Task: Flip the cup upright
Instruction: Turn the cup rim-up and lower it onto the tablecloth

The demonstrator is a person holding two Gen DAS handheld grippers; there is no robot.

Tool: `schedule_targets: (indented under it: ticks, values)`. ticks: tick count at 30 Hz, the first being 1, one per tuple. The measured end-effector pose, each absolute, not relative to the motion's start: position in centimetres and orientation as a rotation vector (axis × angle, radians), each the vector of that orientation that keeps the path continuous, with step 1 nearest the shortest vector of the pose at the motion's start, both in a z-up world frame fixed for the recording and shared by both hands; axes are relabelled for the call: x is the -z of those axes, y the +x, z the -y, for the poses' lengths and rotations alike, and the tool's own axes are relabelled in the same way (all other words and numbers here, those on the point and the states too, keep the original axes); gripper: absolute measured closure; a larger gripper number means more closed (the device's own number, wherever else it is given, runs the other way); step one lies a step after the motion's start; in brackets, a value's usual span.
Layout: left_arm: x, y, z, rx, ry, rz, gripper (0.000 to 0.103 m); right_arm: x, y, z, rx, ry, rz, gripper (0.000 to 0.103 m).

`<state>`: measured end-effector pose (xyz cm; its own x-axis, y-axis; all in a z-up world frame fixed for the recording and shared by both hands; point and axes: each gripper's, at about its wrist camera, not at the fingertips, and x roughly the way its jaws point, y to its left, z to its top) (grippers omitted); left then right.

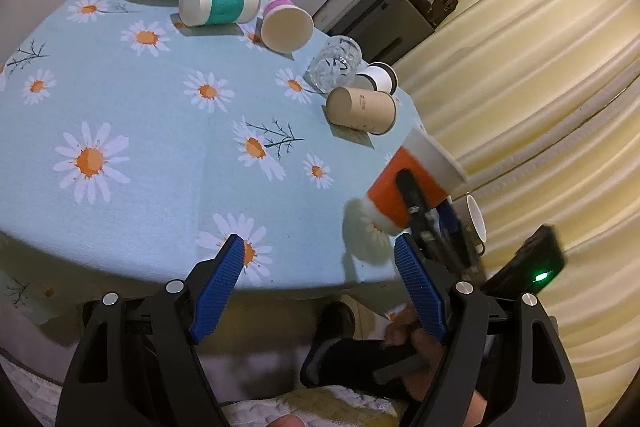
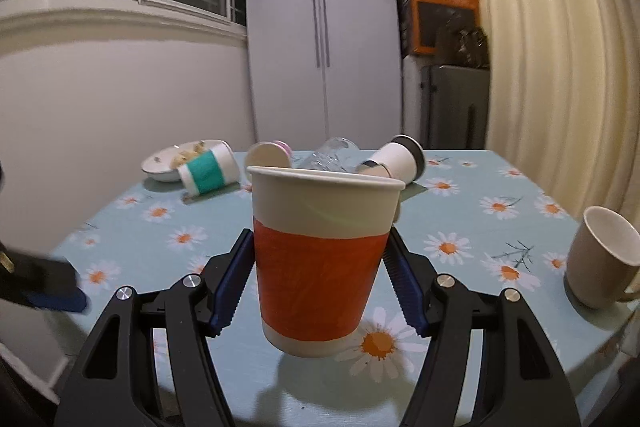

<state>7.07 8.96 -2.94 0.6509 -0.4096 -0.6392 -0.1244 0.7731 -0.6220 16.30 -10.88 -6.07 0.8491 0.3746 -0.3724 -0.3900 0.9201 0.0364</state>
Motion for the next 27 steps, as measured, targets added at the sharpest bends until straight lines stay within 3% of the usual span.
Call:
schedule_targets:
  ticks: [27]
  values:
    - [3.6,7.3,-9.2,0.153,-0.672,-0.875,0.028,9.0,14.4,9.0,-0.360,-0.154,-0.317,0.038]
